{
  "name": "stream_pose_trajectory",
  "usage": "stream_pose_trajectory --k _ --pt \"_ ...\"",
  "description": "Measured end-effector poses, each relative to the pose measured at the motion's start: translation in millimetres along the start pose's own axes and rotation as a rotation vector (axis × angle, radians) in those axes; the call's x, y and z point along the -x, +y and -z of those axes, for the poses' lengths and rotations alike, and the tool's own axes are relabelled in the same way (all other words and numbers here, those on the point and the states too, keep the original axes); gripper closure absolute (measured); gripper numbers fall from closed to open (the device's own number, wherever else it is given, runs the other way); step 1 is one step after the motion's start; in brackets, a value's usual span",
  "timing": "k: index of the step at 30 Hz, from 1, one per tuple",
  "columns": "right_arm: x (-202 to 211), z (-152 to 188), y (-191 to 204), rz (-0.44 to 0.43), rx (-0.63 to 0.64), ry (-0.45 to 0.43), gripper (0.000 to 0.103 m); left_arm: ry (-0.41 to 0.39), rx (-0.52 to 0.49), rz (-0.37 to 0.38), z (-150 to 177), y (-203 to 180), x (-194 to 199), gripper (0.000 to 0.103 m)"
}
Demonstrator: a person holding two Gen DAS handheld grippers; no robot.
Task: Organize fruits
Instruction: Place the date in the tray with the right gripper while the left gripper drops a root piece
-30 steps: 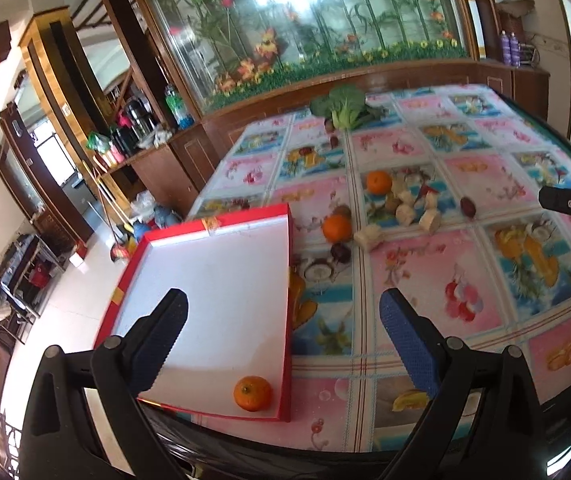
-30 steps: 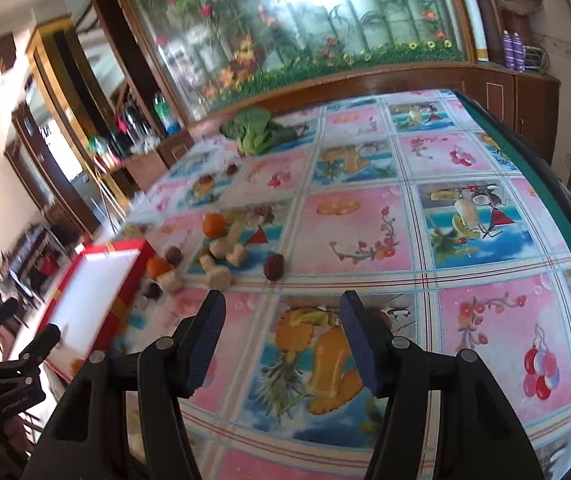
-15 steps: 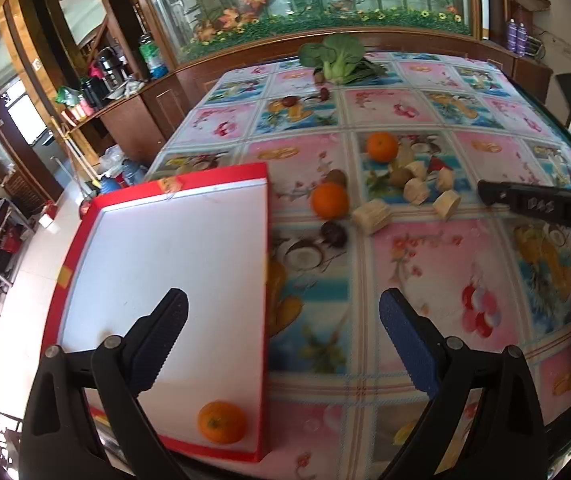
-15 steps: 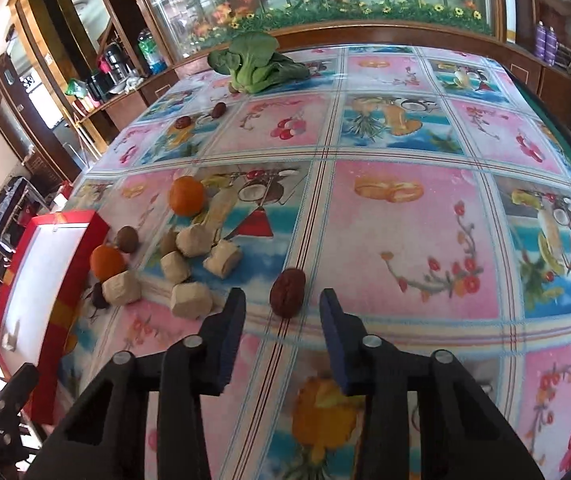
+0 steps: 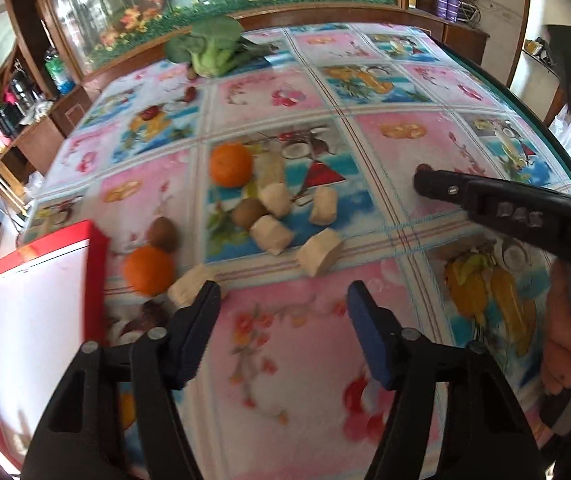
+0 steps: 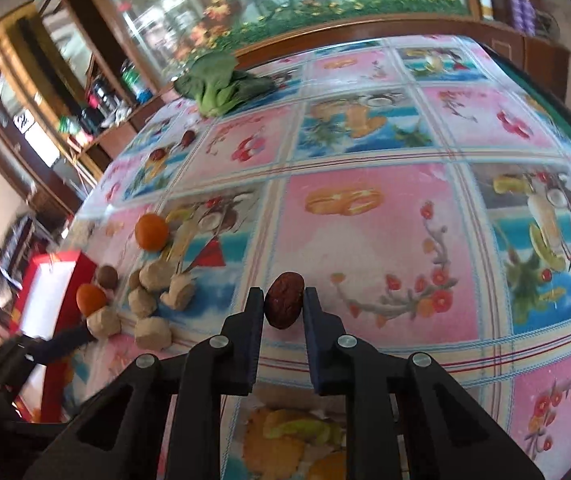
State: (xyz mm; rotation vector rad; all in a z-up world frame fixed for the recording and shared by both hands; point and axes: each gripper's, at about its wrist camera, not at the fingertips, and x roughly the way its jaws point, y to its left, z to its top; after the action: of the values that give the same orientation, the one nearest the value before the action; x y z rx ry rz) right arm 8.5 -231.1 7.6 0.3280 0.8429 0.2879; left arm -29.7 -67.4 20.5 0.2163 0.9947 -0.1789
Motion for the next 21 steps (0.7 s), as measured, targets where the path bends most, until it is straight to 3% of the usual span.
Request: stream_pose_trajectory --k 3,11,17,21 --pt "4 -1 -7 -0.025 -0.045 -0.003 0.085 0.022 0.013 0.018 -9 -1 -15 0.041" --pt "3 -6 -3 -0.052 -0.037 -0.019 0.085 0.0 0.01 0.089 -17 -12 -20 0.073" --pt "5 -6 -2 -0.048 -0.025 -0.043 0.085 -0.038 0.031 0.09 -9 -13 -9 0.074" --pt "8 -5 3 -0.062 0.0 -0.066 0.085 -0.119 0.028 0.019 -1 -14 24 0.074"
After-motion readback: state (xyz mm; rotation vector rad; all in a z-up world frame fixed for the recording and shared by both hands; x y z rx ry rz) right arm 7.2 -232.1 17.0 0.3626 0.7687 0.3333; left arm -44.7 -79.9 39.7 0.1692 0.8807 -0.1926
